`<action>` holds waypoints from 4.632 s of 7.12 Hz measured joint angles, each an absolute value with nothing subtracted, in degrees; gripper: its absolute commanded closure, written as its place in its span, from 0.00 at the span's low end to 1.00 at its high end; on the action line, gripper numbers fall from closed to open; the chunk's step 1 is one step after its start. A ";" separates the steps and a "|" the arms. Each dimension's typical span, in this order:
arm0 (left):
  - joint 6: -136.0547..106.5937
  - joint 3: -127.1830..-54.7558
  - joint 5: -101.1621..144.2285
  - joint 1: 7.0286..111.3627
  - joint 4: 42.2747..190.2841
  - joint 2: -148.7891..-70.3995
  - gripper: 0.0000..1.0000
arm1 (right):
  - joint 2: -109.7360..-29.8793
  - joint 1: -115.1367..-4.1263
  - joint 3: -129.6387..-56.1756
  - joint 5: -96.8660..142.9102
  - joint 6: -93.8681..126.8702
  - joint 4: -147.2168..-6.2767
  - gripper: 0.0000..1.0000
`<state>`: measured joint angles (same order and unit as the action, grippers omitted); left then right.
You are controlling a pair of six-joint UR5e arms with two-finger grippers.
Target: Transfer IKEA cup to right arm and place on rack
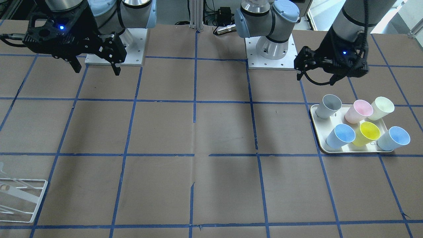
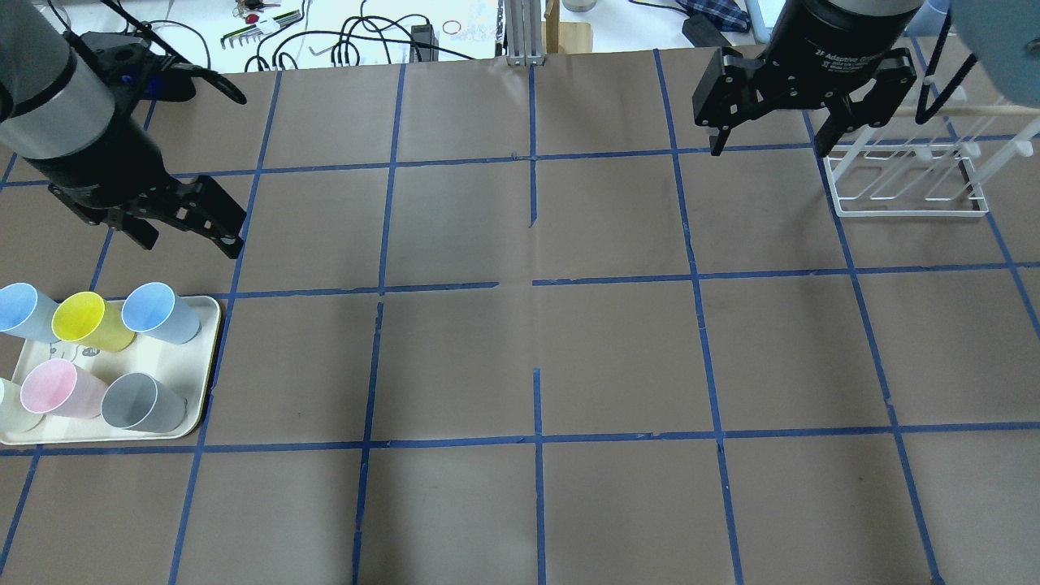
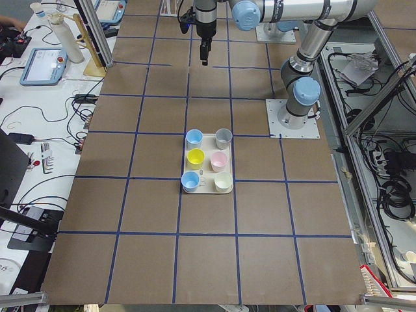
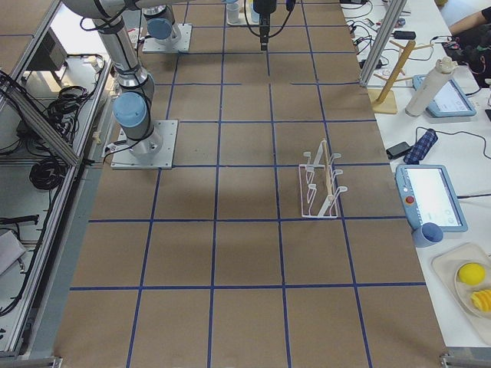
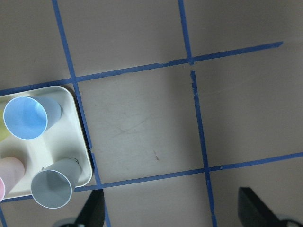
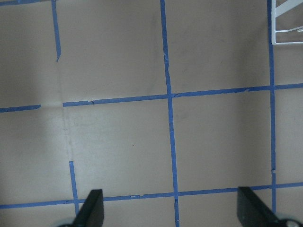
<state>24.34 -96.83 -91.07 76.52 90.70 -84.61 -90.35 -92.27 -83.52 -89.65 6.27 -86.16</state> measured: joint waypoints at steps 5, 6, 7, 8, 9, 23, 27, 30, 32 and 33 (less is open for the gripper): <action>53.09 -100.16 -90.90 58.90 81.54 -91.82 0.28 | -90.01 -91.08 -83.60 -89.86 4.20 -86.13 0.00; 55.34 -102.55 -91.08 58.12 76.25 -93.29 0.42 | -90.00 -90.43 -83.59 -89.92 3.45 -85.97 0.00; 57.09 -104.46 -91.25 57.74 72.37 -94.39 0.43 | -90.02 -89.23 -83.59 -89.94 2.04 -85.46 0.00; 58.69 -105.48 -91.26 57.57 70.51 -95.44 0.44 | -90.08 -87.50 -83.58 -90.00 -0.83 -84.60 0.00; 59.63 -105.90 -91.14 57.52 69.18 -96.71 0.44 | -90.16 -85.16 -83.58 -90.07 -4.72 -83.75 0.00; 66.20 -106.24 -89.71 54.67 60.43 -107.87 1.00 | -86.65 -61.44 -84.97 -55.71 -30.26 -49.48 0.00; 65.20 -104.98 -88.48 54.87 63.94 -107.71 1.00 | -83.21 -61.44 -84.82 -44.29 -30.92 -32.41 0.00; 54.13 -100.03 -82.45 56.09 78.36 -103.96 1.00 | -80.79 -61.54 -84.70 -38.71 -37.55 -25.60 0.00; 43.92 -96.42 -76.77 58.93 90.83 -100.19 1.00 | -80.39 -62.18 -84.62 -33.95 -40.07 -24.22 0.00; 39.33 -94.75 -72.57 60.51 97.37 -98.53 1.00 | -80.45 -62.97 -84.58 -31.50 -40.48 -24.01 0.00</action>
<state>39.33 -94.75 -72.57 60.51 97.37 -98.53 -80.45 -62.97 -84.58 -31.50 -40.48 -24.01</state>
